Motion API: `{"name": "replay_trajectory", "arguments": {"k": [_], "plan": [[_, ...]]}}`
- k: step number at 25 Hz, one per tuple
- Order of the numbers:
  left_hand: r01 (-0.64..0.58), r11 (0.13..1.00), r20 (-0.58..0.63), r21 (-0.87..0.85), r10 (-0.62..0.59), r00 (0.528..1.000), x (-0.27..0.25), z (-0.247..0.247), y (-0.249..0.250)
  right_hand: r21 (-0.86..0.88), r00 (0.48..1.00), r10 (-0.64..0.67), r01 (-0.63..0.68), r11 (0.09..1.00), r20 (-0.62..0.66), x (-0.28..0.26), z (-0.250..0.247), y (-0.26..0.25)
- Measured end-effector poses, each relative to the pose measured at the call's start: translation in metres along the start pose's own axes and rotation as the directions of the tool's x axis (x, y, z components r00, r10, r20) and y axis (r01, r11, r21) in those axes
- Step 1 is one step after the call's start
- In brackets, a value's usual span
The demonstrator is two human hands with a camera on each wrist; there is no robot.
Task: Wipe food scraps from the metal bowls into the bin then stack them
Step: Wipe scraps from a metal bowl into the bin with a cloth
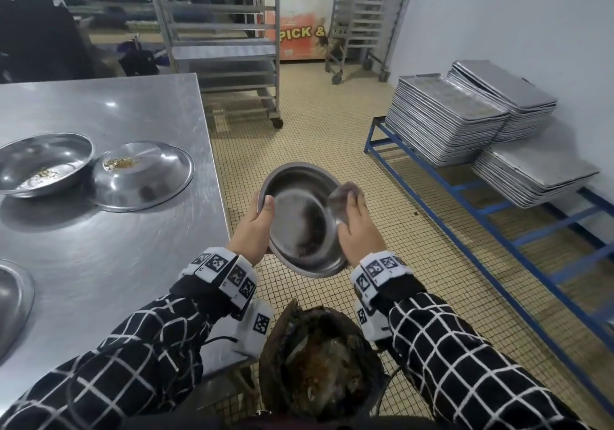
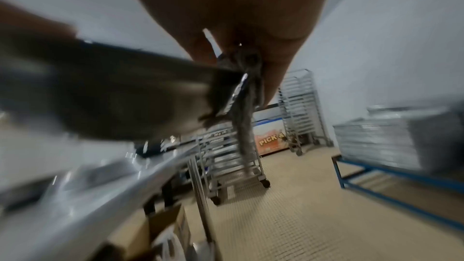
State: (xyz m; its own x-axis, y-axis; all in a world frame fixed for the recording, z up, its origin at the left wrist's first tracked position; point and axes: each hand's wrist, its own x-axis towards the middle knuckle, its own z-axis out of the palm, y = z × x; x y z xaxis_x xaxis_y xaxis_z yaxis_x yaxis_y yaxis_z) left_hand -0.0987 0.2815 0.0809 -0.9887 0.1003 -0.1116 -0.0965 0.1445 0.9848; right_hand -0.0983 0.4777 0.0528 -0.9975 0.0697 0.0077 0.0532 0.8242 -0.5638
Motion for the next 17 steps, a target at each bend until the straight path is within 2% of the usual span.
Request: {"name": "replay_trajectory", "arguments": {"k": [2,3,6,8,10,11,13,17], "plan": [[0.029,1.000,-0.001,-0.008,-0.029,1.000,0.003,0.000,0.000,0.190,0.987,0.141,-0.154,0.970,0.079,0.004,-0.016,0.001],[0.045,0.999,0.005,-0.006,-0.045,0.999,0.005,-0.001,-0.001,0.237,0.976,0.160,-0.191,0.953,0.145,0.006,-0.023,0.003],[0.084,0.996,0.032,0.002,-0.084,0.996,0.012,-0.007,-0.009,0.315,0.930,0.102,-0.221,0.923,0.353,0.007,-0.036,0.013],[0.099,0.995,0.074,0.009,-0.100,0.992,0.017,-0.010,-0.013,0.256,0.909,0.064,-0.183,0.949,0.413,0.002,-0.037,0.019],[0.112,0.993,0.103,0.034,-0.115,0.988,0.018,-0.013,-0.015,0.077,0.921,0.031,-0.066,0.995,0.387,-0.004,-0.033,0.025],[0.126,0.991,0.111,0.035,-0.129,0.985,0.018,-0.015,-0.015,0.045,0.933,0.015,-0.033,0.998,0.359,-0.006,-0.030,0.028],[0.153,0.988,0.116,0.026,-0.155,0.981,0.019,-0.017,-0.018,0.080,0.956,-0.015,-0.009,0.997,0.293,-0.010,-0.026,0.034],[0.152,0.988,0.107,0.006,-0.152,0.983,0.016,-0.013,-0.020,0.255,0.991,0.032,-0.065,0.965,0.131,-0.012,-0.020,0.040]]}}
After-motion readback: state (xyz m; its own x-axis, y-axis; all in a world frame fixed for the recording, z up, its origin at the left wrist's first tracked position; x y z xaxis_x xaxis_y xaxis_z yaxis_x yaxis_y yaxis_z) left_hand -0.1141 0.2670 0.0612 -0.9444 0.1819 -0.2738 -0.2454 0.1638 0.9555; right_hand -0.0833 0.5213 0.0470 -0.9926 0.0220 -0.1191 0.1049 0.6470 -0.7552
